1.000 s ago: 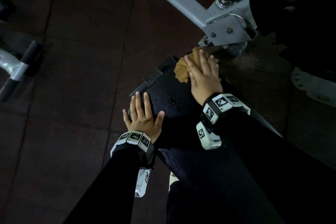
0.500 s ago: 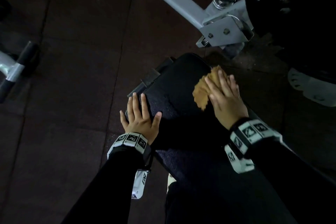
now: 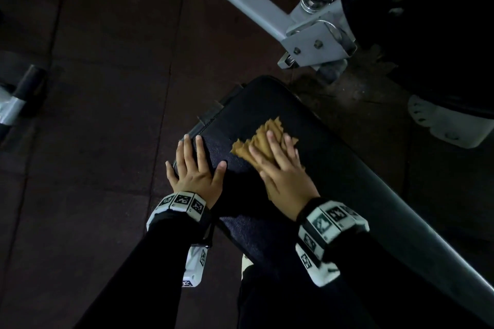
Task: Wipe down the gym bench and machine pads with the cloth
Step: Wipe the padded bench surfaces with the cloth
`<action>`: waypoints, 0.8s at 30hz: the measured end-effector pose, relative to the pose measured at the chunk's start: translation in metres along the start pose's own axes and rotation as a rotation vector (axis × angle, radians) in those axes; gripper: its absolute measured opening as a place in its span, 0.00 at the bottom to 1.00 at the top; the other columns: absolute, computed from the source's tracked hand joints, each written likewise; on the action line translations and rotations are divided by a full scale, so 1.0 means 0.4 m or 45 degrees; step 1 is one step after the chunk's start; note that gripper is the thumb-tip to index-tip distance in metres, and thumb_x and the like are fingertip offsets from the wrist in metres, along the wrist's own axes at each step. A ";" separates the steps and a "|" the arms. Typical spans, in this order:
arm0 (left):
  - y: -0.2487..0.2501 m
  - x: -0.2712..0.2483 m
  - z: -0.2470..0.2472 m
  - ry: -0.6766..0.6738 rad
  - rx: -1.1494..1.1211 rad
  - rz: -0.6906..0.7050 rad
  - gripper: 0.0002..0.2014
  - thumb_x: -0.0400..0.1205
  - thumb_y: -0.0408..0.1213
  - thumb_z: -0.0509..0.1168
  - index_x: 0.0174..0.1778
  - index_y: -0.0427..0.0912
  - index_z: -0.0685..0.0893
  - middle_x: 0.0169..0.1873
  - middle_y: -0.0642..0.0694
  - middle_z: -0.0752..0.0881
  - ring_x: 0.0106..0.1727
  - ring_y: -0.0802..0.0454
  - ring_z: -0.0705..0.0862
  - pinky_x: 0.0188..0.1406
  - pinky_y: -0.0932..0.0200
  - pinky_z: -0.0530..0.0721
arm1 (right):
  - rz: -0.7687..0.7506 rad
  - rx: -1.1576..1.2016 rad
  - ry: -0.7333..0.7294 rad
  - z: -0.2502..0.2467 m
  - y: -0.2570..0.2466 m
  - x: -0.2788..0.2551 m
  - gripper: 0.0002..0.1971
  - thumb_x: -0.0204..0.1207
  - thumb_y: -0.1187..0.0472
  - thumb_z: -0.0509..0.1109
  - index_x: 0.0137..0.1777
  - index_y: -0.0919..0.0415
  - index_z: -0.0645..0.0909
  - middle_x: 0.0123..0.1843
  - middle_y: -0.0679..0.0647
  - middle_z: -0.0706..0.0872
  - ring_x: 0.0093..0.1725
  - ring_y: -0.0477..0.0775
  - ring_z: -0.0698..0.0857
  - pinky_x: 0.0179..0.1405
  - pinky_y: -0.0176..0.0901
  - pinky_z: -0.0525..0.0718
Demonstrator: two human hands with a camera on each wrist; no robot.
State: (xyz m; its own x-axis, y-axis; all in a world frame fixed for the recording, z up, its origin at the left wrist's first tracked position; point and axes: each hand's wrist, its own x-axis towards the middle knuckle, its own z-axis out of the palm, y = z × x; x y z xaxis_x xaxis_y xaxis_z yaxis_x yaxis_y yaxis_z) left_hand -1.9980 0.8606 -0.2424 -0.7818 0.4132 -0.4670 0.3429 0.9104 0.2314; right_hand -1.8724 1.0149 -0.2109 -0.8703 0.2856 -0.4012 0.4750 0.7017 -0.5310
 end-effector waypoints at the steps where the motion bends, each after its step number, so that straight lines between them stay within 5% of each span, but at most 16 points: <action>1: 0.001 -0.002 -0.003 -0.006 0.002 0.000 0.38 0.81 0.65 0.42 0.82 0.56 0.33 0.83 0.53 0.35 0.80 0.59 0.32 0.78 0.41 0.34 | 0.009 0.036 -0.042 0.002 0.005 -0.019 0.29 0.84 0.54 0.52 0.79 0.31 0.44 0.81 0.37 0.30 0.80 0.52 0.29 0.78 0.55 0.36; 4: 0.015 -0.007 -0.015 -0.024 0.018 -0.007 0.38 0.81 0.64 0.41 0.82 0.54 0.34 0.83 0.52 0.35 0.81 0.57 0.32 0.79 0.40 0.33 | 0.195 -0.002 0.029 -0.033 0.056 -0.049 0.29 0.84 0.49 0.49 0.78 0.29 0.38 0.83 0.39 0.33 0.81 0.52 0.33 0.77 0.57 0.34; 7: 0.044 -0.027 -0.024 0.088 0.027 -0.026 0.37 0.84 0.60 0.46 0.84 0.48 0.40 0.84 0.47 0.40 0.83 0.52 0.37 0.79 0.36 0.34 | 0.572 -0.096 0.160 -0.084 0.136 -0.063 0.31 0.83 0.46 0.52 0.83 0.44 0.42 0.85 0.53 0.37 0.82 0.61 0.38 0.78 0.63 0.37; 10: 0.112 -0.066 -0.025 0.264 -0.136 -0.029 0.36 0.82 0.56 0.48 0.83 0.40 0.52 0.83 0.39 0.50 0.84 0.45 0.47 0.79 0.34 0.36 | 0.823 -0.006 0.099 -0.107 0.203 -0.066 0.37 0.80 0.39 0.53 0.83 0.49 0.40 0.85 0.59 0.40 0.82 0.62 0.37 0.79 0.62 0.36; 13: 0.215 -0.115 0.000 0.307 -0.147 0.187 0.37 0.80 0.58 0.49 0.81 0.39 0.57 0.82 0.38 0.56 0.84 0.42 0.52 0.79 0.33 0.38 | 0.850 0.139 0.112 -0.106 0.231 -0.061 0.39 0.78 0.36 0.56 0.83 0.47 0.44 0.84 0.55 0.50 0.83 0.57 0.41 0.79 0.60 0.38; 16: 0.291 -0.137 0.054 0.151 0.100 0.400 0.38 0.80 0.66 0.46 0.84 0.50 0.50 0.84 0.45 0.48 0.84 0.48 0.45 0.79 0.35 0.34 | 0.859 0.211 0.146 -0.104 0.238 -0.058 0.38 0.76 0.35 0.59 0.81 0.43 0.48 0.81 0.55 0.57 0.81 0.59 0.53 0.79 0.60 0.46; 24: 0.268 -0.021 0.027 0.155 0.162 0.365 0.35 0.80 0.68 0.46 0.83 0.61 0.50 0.84 0.47 0.47 0.84 0.45 0.48 0.80 0.37 0.46 | 0.853 0.249 0.145 -0.101 0.245 -0.057 0.38 0.75 0.34 0.60 0.80 0.42 0.49 0.81 0.55 0.58 0.80 0.60 0.55 0.78 0.58 0.47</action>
State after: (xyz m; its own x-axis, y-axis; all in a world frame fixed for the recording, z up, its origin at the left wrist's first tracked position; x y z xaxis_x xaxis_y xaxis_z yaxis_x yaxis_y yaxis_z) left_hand -1.9490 0.9551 -0.2228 -0.6978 0.6544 -0.2913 0.6142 0.7559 0.2267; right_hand -1.8112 1.1037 -0.2236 -0.3853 0.6890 -0.6138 0.9187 0.2237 -0.3256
